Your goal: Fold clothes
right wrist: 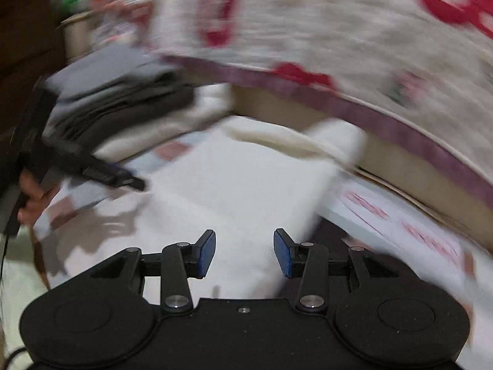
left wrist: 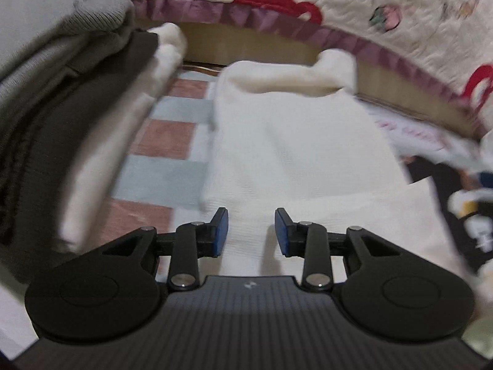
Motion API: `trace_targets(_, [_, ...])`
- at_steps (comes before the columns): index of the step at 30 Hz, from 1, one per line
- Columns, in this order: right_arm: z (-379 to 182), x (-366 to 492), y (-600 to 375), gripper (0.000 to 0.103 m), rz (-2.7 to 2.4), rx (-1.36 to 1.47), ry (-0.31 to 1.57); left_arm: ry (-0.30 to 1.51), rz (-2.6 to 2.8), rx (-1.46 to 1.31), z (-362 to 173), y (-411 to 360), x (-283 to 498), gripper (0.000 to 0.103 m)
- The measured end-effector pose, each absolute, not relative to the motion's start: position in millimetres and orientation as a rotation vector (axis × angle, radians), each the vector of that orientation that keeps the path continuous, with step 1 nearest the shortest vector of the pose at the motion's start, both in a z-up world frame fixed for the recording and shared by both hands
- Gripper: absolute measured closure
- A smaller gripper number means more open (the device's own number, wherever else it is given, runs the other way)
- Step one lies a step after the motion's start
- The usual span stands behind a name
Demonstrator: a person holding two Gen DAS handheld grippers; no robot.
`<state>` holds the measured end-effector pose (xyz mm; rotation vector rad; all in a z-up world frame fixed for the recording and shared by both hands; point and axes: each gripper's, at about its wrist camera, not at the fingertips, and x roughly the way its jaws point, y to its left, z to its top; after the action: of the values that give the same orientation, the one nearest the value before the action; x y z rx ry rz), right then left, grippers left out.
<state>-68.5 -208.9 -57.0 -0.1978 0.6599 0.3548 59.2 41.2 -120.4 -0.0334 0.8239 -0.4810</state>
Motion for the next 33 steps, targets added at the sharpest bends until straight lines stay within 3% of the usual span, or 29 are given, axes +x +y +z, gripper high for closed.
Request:
trace_targets(5, [-97,-39,-173,0.057,0.456,-0.395,0.688,0.855,-0.494,0.026,-132,33,59,0.07])
trace_targets(7, [-110,-25,-194,0.061,0.383,-0.307,0.741,0.866,-0.408,0.113,-144,31,67,0.069])
trace_targets(10, [-120,-14,-233,0.064,0.27,-0.134,0.78,0.883,-0.394,0.016,-146,46,75,0.066])
trace_targets(12, [-118,-16,-244,0.059,0.23,-0.099,0.785,0.878,-0.381,-0.014,-141,52,76,0.066])
trace_targets(20, [-93,-34,-248,0.057,0.277,0.024,0.732,0.85,-0.429,-0.163,-133,62,77,0.068])
trace_targets(23, [-112,-25,-236,0.057,0.261,-0.069,0.805,0.876,-0.398,-0.087,-141,50,76,0.068])
trace_targets(24, [-118,-22,-239,0.053,0.244,-0.06,0.821,0.878,-0.365,-0.043,-144,45,75,0.066])
trace_targets(27, [-125,-18,-259,0.044,0.212,0.07,0.843,0.812,-0.331,0.114,-143,29,65,0.062])
trace_targets(33, [-114,-30,-298,0.043,0.135,0.255,0.826,0.72,-0.289,0.101,-119,33,58,0.062])
